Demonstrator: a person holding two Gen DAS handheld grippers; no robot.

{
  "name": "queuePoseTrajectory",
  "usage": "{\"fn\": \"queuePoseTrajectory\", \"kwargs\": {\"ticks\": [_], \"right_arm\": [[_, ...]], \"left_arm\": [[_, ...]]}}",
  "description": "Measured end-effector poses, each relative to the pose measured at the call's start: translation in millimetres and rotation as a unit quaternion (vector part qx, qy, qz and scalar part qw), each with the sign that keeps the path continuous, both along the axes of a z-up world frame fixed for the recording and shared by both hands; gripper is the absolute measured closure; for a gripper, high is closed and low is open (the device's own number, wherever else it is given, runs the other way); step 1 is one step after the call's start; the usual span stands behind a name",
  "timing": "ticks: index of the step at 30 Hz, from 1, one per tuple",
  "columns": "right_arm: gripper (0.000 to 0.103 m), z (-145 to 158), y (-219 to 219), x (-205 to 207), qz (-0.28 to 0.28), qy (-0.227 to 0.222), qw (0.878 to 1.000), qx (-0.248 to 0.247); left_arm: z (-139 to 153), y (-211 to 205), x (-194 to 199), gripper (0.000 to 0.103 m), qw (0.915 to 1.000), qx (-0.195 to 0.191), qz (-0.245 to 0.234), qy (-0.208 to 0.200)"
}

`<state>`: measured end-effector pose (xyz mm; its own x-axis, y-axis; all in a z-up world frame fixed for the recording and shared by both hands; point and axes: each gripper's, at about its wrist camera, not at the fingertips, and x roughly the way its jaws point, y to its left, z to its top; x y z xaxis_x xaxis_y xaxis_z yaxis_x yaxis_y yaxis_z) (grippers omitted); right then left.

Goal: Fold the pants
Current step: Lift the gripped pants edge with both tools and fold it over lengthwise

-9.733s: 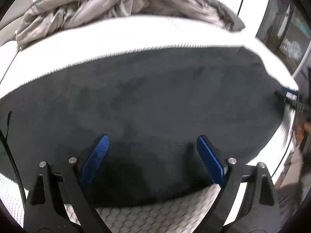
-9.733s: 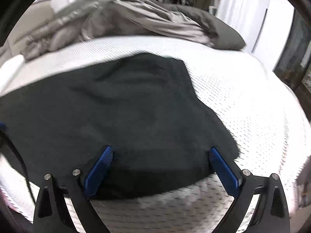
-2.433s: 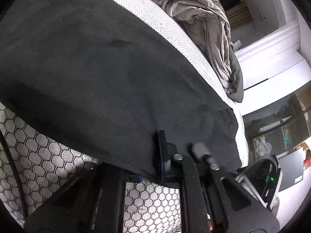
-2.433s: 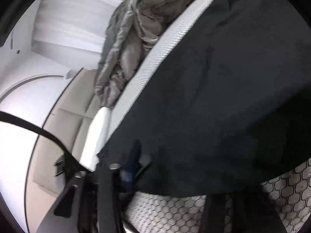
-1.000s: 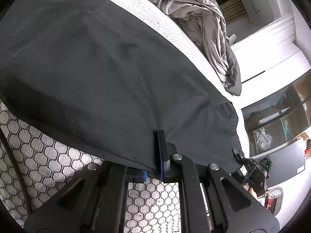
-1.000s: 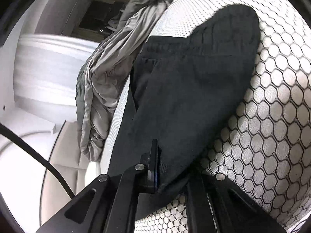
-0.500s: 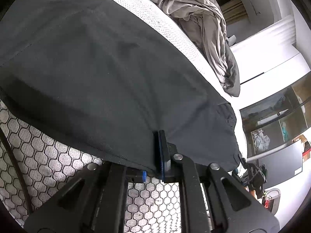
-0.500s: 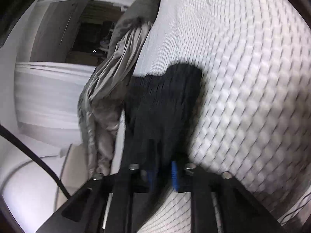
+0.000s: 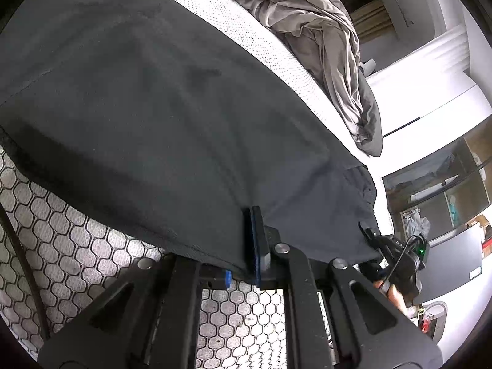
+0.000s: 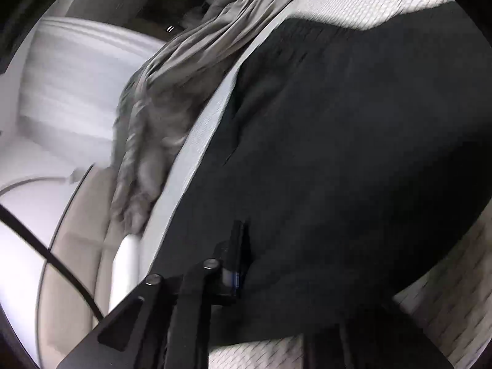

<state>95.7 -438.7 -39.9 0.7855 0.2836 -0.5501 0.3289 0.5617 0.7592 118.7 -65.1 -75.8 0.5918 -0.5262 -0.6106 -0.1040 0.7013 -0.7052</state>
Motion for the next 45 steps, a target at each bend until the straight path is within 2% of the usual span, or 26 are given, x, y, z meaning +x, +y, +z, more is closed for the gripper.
{"fn": "queuePoseTrajectory", "kwargs": {"ticks": [2,4,7,10,11,14,17,20,23,25,31,35,38,40,42,45], "right_arm": [[0.093,1.6,-23.6,-10.0,-0.042,0.0,0.999,0.011],[0.093,4.1,-45.0,-19.3,-0.058,-0.006,0.998,0.019],[0.093,-4.8,-71.6,-28.7,-0.05,-0.023,0.994,0.092],[0.09,-4.8,-65.9,-32.2,-0.038,-0.018,0.995,0.087],[0.085,-3.4,-64.6,-34.3,-0.027,-0.018,0.996,0.083],[0.068,0.4,-36.0,-34.3,0.033,-0.023,0.995,0.087],[0.066,1.7,3.7,-38.2,0.11,-0.024,0.99,0.084],[0.066,-2.1,51.2,-33.6,0.153,-0.016,0.984,0.087],[0.066,-2.8,91.3,-25.8,0.172,-0.02,0.982,0.08],[0.066,-5.8,117.8,-18.3,0.18,-0.018,0.979,0.094],[0.066,-17.6,157.1,1.0,0.179,-0.009,0.979,0.098],[0.068,-17.2,168.0,14.2,0.183,-0.005,0.98,0.074],[0.095,-17.8,181.3,22.7,0.211,0.003,0.976,0.053],[0.096,-17.5,174.8,17.2,0.207,-0.013,0.976,0.064],[0.097,-11.9,165.2,8.9,0.191,-0.026,0.98,0.053],[0.096,-21.4,156.0,10.7,0.194,-0.01,0.979,0.07]], "left_arm": [[-1.1,2.1,0.1,0.094,1.0,-0.005,-0.001,0.001],[-1.8,2.9,0.5,0.094,1.0,-0.009,-0.003,0.002],[-1.5,1.5,1.2,0.094,1.0,-0.006,-0.005,0.003],[-1.5,0.7,2.7,0.094,1.0,-0.008,-0.001,0.006],[-1.4,0.0,3.4,0.094,1.0,-0.007,-0.001,0.007],[-1.4,0.6,3.2,0.094,1.0,-0.002,0.0,0.006],[-1.2,-0.7,3.6,0.094,1.0,0.001,0.003,0.006],[-0.3,-4.1,5.0,0.094,1.0,0.004,0.004,0.005],[0.1,-3.7,6.1,0.094,1.0,0.002,0.004,0.006],[-0.8,-2.2,7.1,0.094,0.9999,-0.005,0.004,0.009],[-1.9,0.7,7.9,0.094,0.9998,-0.015,0.008,0.012],[-3.6,6.6,7.1,0.094,0.9994,-0.031,0.004,0.013],[-5.2,12.0,7.5,0.094,0.9986,-0.051,-0.002,0.01],[-7.6,19.5,8.8,0.094,0.997,-0.076,-0.008,0.011],[-9.3,29.0,9.7,0.093,0.996,-0.088,-0.003,0.017],[-10.1,39.9,9.5,0.094,0.9959,-0.09,0.008,0.013]]}}
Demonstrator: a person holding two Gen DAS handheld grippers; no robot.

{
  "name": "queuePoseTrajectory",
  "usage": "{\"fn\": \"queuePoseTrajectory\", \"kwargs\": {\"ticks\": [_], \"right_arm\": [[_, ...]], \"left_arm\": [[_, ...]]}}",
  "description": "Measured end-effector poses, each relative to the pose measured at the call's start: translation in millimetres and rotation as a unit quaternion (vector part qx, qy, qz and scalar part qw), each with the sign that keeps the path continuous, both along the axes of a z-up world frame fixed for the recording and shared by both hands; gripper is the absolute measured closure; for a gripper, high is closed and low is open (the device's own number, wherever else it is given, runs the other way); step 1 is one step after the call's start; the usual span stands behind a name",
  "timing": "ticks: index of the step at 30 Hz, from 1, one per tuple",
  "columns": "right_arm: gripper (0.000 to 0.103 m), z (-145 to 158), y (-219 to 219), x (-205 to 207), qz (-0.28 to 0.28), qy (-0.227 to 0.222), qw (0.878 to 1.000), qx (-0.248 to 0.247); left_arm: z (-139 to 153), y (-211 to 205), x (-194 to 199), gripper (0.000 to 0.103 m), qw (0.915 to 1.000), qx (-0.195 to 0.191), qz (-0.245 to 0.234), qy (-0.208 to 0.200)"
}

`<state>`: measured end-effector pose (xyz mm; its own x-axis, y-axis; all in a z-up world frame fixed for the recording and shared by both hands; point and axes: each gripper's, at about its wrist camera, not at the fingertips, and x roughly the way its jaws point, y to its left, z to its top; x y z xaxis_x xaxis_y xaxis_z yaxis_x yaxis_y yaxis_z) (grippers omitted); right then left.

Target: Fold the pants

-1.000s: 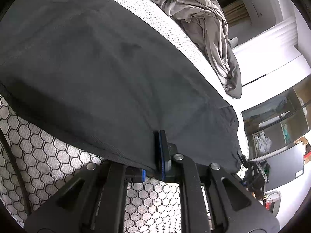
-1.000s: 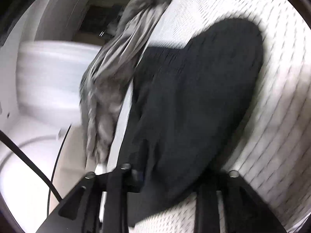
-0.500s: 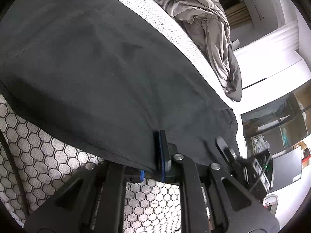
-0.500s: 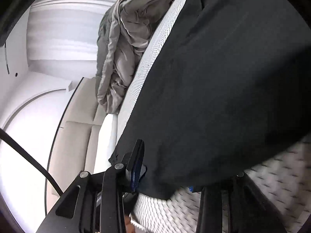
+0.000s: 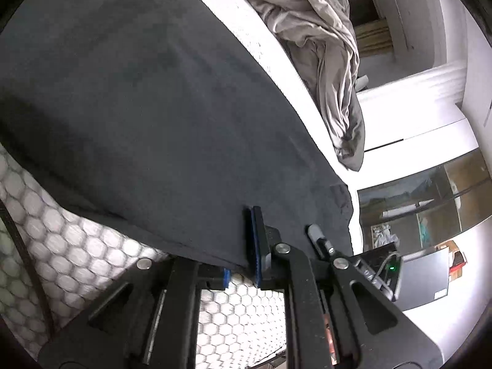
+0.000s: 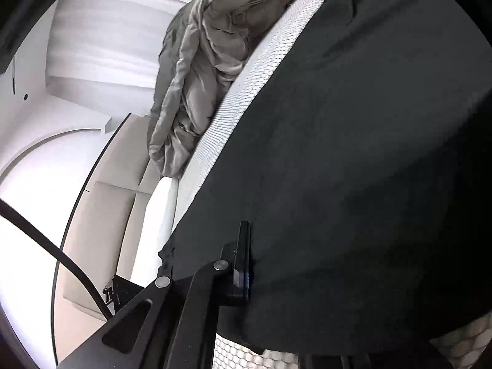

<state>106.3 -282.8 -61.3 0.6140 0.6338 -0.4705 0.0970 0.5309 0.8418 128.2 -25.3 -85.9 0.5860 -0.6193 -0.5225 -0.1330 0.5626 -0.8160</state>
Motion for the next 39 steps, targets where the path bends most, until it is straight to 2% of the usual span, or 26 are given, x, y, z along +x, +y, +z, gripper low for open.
{"fn": "queuePoseTrajectory", "kwargs": {"ticks": [3,4,5,7,9,10,11,12,14,18,21,23,26,29,31,34,36,39], "right_arm": [[0.096,0.1,2.1,6.0,-0.001,0.001,1.0,0.001],[0.096,1.0,3.3,5.1,-0.002,0.001,1.0,0.001],[0.096,0.6,3.1,5.0,-0.003,0.003,1.0,0.003],[0.096,-2.1,1.8,4.1,-0.003,0.006,1.0,0.009],[0.096,-1.9,1.2,4.1,0.001,0.005,1.0,0.009],[0.096,-1.9,0.9,3.5,0.003,0.004,1.0,0.009],[0.096,-1.8,1.4,4.3,0.003,0.004,1.0,0.008],[0.096,-1.8,1.1,3.9,0.003,0.002,1.0,0.007],[0.096,0.2,6.5,9.9,0.001,0.0,1.0,-0.001],[0.097,4.3,10.5,8.4,-0.015,-0.011,0.999,-0.031],[0.097,2.9,8.3,8.7,-0.022,-0.008,0.999,-0.033],[0.096,2.1,6.6,10.1,-0.017,-0.003,1.0,-0.025],[0.091,1.4,6.5,11.8,0.007,0.013,1.0,0.004],[0.078,5.6,14.1,6.4,0.033,0.011,0.999,0.022],[0.071,9.9,23.8,1.5,0.042,0.004,0.999,0.008],[0.071,11.3,34.2,1.5,0.032,-0.001,0.999,-0.014],[0.071,9.7,44.4,5.5,0.042,0.002,0.998,-0.039],[0.083,16.4,58.5,4.5,0.062,-0.01,0.992,-0.11]], "left_arm": [[-1.8,-2.1,5.7,0.089,0.9999,-0.009,0.008,0.001],[-1.3,-4.8,8.9,0.082,0.9999,-0.013,0.008,-0.002],[-0.4,-9.0,13.2,0.072,0.9997,-0.021,0.009,-0.007],[2.6,-19.1,22.3,0.059,0.9992,-0.032,0.014,-0.019],[6.7,-29.3,28.6,0.059,0.9992,-0.008,0.031,-0.024],[6.3,-32.6,30.4,0.064,0.9989,0.009,0.041,-0.023],[5.7,-35.6,31.4,0.079,0.9984,0.024,0.048,-0.02],[4.5,-36.5,31.3,0.086,0.9972,0.044,0.059,-0.014],[0.3,-33.2,30.4,0.093,0.9969,0.044,0.064,-0.014],[9.2,-16.6,20.8,0.093,0.9922,0.092,0.083,-0.014],[4.3,10.5,15.0,0.093,0.9948,0.054,0.086,-0.002],[1.0,22.5,11.5,0.093,0.9975,0.021,0.067,0.0],[3.9,21.5,5.0,0.091,0.999,0.026,0.034,-0.011],[5.0,9.1,1.4,0.087,0.9994,0.032,-0.004,-0.016],[6.6,0.4,0.4,0.087,0.999,0.032,-0.024,-0.018],[3.8,-6.8,-3.6,0.086,0.999,0.009,-0.043,-0.011],[5.1,-11.8,-5.7,0.086,0.9988,0.023,-0.041,-0.013],[3.7,-9.9,-11.5,0.089,0.9988,0.036,-0.028,-0.017]]}}
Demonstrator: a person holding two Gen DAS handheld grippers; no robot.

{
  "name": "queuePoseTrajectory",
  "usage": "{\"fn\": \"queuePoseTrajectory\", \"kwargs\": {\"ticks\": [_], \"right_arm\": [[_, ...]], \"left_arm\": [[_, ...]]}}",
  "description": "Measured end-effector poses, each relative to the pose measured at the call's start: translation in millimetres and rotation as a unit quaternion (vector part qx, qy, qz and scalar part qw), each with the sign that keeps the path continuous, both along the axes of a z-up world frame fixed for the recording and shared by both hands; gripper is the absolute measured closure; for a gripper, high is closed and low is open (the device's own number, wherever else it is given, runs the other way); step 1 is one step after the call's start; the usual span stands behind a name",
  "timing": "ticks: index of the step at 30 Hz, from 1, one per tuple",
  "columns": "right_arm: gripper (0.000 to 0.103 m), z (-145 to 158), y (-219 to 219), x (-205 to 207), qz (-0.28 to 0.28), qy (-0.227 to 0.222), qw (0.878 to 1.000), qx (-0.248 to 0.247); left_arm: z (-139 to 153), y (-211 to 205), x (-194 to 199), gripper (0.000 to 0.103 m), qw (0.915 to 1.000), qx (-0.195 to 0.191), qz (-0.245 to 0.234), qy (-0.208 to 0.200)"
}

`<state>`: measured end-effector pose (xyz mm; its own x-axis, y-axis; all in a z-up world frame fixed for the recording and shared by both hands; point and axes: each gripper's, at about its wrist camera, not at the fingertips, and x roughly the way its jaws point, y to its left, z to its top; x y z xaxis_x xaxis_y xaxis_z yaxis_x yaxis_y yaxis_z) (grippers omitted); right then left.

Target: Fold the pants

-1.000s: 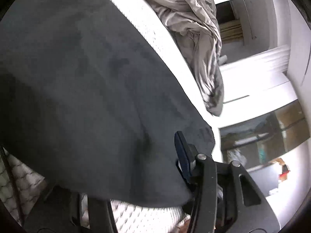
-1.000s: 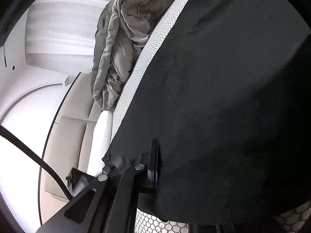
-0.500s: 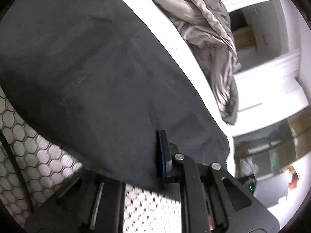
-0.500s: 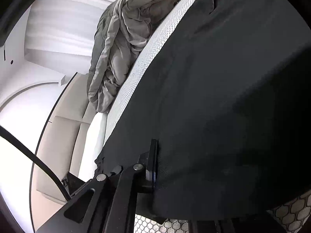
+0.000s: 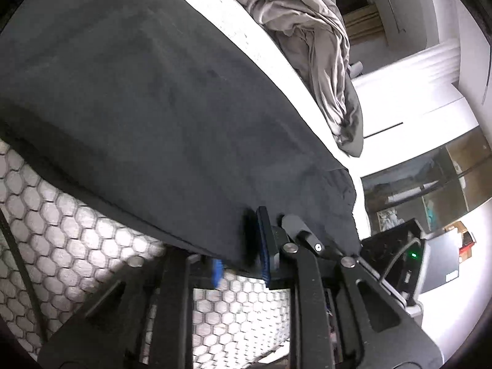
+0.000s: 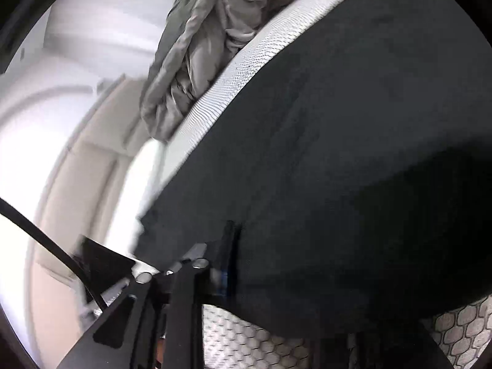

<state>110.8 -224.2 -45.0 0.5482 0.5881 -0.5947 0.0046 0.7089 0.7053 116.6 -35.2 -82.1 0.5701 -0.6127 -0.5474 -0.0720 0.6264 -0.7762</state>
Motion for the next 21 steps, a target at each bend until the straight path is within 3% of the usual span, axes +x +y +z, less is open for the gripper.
{"fn": "queuePoseTrajectory", "kwargs": {"ticks": [3,9,12,16,21], "right_arm": [[0.094,-6.1,-10.3,-3.8,-0.002,0.002,1.0,0.016],[0.094,-13.7,-38.7,-10.9,-0.012,0.018,0.997,0.068],[0.094,-16.9,-45.5,-12.8,-0.012,0.026,0.996,0.09],[0.094,-13.0,-37.7,-14.6,-0.011,0.024,0.998,0.055],[0.094,-13.9,-37.3,-14.6,-0.01,0.027,0.998,0.059]], "left_arm": [[-0.4,18.0,-4.2,0.091,0.9998,0.012,0.016,-0.004],[-1.6,65.9,-11.4,0.092,0.9984,0.005,0.056,-0.013],[-1.1,66.4,-3.7,0.09,0.9991,-0.004,0.043,0.0],[0.8,51.6,23.7,0.079,0.9993,-0.003,0.034,0.017],[-5.7,40.9,48.1,0.083,0.9965,0.0,0.074,0.038]]}}
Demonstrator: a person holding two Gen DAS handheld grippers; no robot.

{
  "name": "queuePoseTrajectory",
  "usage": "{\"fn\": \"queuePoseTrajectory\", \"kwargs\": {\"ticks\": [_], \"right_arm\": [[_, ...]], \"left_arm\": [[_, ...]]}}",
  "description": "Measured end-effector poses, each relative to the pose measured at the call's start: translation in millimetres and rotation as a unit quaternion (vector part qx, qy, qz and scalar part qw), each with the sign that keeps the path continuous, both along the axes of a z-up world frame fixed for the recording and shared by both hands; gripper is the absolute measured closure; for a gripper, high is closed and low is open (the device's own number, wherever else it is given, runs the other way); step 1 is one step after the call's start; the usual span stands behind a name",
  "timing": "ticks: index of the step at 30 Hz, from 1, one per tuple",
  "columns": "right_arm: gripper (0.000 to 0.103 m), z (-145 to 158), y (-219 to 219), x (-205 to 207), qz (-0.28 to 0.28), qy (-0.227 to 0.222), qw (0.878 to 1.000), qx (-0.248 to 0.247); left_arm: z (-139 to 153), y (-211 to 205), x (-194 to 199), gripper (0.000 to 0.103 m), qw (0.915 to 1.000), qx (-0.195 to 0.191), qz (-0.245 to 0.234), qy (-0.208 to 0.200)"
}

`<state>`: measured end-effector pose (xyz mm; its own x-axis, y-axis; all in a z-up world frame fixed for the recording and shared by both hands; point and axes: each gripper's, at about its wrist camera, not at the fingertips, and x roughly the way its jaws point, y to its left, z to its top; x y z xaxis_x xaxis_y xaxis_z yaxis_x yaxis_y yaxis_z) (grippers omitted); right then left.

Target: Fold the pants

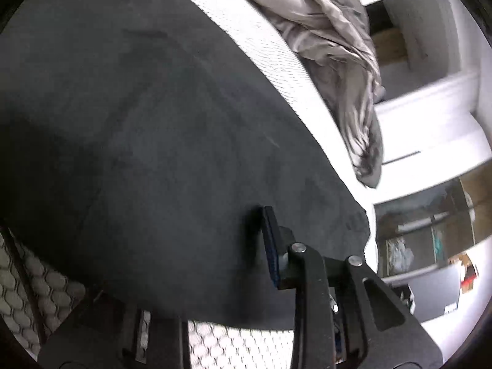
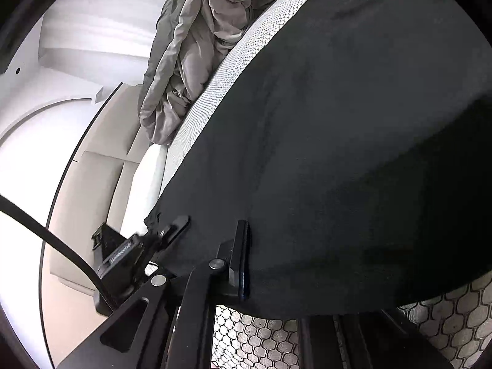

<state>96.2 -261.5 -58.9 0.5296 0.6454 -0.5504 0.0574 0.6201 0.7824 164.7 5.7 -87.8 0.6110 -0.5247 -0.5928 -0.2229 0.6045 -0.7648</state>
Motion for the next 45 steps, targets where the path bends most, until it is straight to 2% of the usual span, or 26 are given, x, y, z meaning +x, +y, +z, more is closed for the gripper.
{"fn": "queuePoseTrajectory", "kwargs": {"ticks": [2,6,10,12,14,17,22,26,30,32,36,41,45], "right_arm": [[0.094,-0.3,-0.4,-0.8,0.002,-0.002,1.0,0.0],[0.094,-0.4,0.0,-0.2,0.007,-0.005,1.0,0.004],[0.094,0.4,0.8,0.7,0.012,-0.005,1.0,0.004],[0.094,-0.1,0.3,-0.3,0.012,-0.005,1.0,0.005],[0.094,-0.2,0.3,-0.7,0.013,-0.004,1.0,0.006],[0.094,0.6,1.9,2.0,0.013,-0.002,1.0,0.005],[0.094,0.3,2.5,2.7,0.012,0.0,1.0,0.003],[0.094,0.2,2.6,3.7,0.012,0.002,1.0,0.003],[0.094,-0.4,1.5,4.4,0.016,0.003,1.0,0.008],[0.094,-0.3,1.6,5.0,0.018,0.002,1.0,0.007],[0.094,-0.7,1.3,5.1,0.024,0.001,1.0,0.009],[0.094,-0.4,1.8,5.5,0.025,0.002,1.0,0.008],[0.094,-0.5,1.2,5.7,0.025,0.003,1.0,0.008]], "left_arm": [[-0.7,7.2,1.7,0.091,0.9999,0.0,0.016,0.005],[4.8,38.7,-7.5,0.093,0.9975,0.036,0.06,-0.005],[4.4,86.1,-15.5,0.093,0.9958,0.021,0.09,-0.003],[5.3,115.9,-23.0,0.093,0.9917,0.025,0.126,-0.002],[2.9,138.2,-25.0,0.093,0.9902,0.003,0.139,0.0],[-3.3,149.6,-16.4,0.092,0.9915,-0.019,0.128,0.014],[5.7,135.6,11.1,0.09,0.9935,0.043,0.104,0.016],[2.9,146.5,14.5,0.094,0.9933,0.019,0.113,0.014],[7.0,167.6,-6.9,0.093,0.9892,0.035,0.142,0.008],[5.3,181.6,-25.5,0.093,0.9881,0.032,0.15,0.001],[2.2,201.2,-52.4,0.093,0.9905,0.021,0.136,-0.007],[2.5,213.1,-64.5,0.091,0.9922,0.012,0.124,-0.002],[6.5,231.5,-81.9,0.091,0.9896,0.023,0.142,-0.003]]}}
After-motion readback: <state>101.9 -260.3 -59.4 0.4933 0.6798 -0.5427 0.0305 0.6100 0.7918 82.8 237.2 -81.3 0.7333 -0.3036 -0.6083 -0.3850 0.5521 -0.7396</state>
